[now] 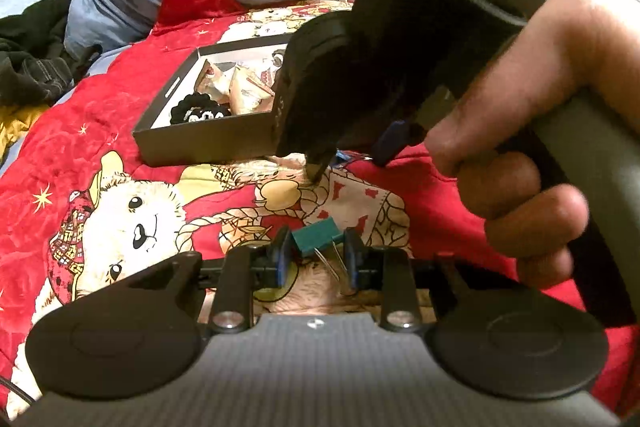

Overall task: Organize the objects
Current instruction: 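Close left tool on the teal binder clip while right tool closes on the blue clip, then lift and carry the teal clip with left tool while right tool carries the blue clip over the box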

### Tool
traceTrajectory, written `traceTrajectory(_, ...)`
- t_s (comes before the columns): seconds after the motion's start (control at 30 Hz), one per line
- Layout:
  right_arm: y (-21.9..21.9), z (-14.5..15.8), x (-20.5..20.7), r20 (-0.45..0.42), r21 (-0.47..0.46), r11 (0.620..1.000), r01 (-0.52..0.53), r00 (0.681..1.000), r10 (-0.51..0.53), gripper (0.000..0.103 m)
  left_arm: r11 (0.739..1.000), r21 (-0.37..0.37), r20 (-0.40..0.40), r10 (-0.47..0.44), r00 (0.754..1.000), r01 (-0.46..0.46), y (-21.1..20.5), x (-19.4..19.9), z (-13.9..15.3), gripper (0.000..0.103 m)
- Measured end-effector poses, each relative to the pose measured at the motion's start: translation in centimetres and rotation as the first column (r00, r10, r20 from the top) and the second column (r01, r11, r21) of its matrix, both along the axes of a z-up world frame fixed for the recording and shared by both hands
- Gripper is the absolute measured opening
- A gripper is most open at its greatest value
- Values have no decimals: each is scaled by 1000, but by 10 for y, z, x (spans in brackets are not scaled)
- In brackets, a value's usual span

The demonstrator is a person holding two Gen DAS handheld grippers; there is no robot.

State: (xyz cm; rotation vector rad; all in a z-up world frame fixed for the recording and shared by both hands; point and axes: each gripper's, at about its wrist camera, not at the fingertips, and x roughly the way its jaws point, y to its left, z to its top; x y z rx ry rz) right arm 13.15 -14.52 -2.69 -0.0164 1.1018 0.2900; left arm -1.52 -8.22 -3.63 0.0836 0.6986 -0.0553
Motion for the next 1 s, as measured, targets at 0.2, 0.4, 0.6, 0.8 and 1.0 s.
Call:
traceTrajectory(0.2,6,4,-8,19,-16,1000,-20,1000,20,40,1000,14,19,9,1000,-9,-2,-1,-2,31)
traceTrajectory(0.4,7,13,-23,28,-13,997,-78,997,78,39,1000,27,50,0,999,-2,-7,-5,-1,31)
traceTrajectory(0.6,8,28,-39,67,1,992,-129,989,129,39,1000,24,119,-10,993,8,-8,-12,5,31)
traceTrajectory(0.8,-2,47,-43,98,53,992,-115,989,109,39,1000,20,194,-12,981,9,-7,-14,15,31)
traceTrajectory(1.0,-10,70,-35,166,105,990,-96,983,78,40,1000,5,273,28,962,-30,1,-6,27,31)
